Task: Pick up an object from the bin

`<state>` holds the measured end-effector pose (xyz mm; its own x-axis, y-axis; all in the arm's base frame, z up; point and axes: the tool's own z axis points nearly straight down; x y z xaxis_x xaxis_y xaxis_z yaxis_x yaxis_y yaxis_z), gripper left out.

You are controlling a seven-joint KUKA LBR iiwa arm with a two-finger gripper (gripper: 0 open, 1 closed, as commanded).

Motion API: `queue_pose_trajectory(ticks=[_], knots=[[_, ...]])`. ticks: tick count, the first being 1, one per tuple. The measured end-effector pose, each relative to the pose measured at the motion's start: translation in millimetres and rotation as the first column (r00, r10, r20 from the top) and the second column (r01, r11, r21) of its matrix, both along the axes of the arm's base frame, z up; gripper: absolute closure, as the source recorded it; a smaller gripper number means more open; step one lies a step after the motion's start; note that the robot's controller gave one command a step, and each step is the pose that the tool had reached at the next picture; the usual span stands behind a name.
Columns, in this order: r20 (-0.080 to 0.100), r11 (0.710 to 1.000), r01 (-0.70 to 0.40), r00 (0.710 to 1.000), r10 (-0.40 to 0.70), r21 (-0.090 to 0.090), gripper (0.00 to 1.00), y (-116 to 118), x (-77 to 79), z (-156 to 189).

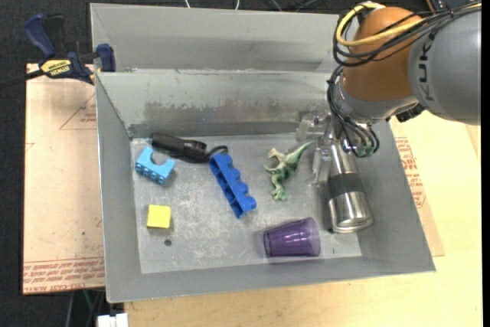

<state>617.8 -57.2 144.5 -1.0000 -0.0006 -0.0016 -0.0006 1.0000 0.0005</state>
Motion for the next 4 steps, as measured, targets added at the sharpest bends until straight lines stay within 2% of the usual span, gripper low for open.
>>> queue_pose_trajectory(ticks=[1,2,3,4], knots=[[0.0,0.924,-0.383,0.924,0.383,0.002,0.0,22.3,17.1,-73.9],[0.007,0.915,-0.404,0.915,0.404,-0.003,0.0,17.0,28.3,-3.3],[-0.006,0.86,-0.511,0.86,0.511,0.008,0.0,6.0,20.3,-45.2],[0.01,0.657,-0.754,0.657,0.754,-0.008,0.0,14.7,36.9,-73.8]])
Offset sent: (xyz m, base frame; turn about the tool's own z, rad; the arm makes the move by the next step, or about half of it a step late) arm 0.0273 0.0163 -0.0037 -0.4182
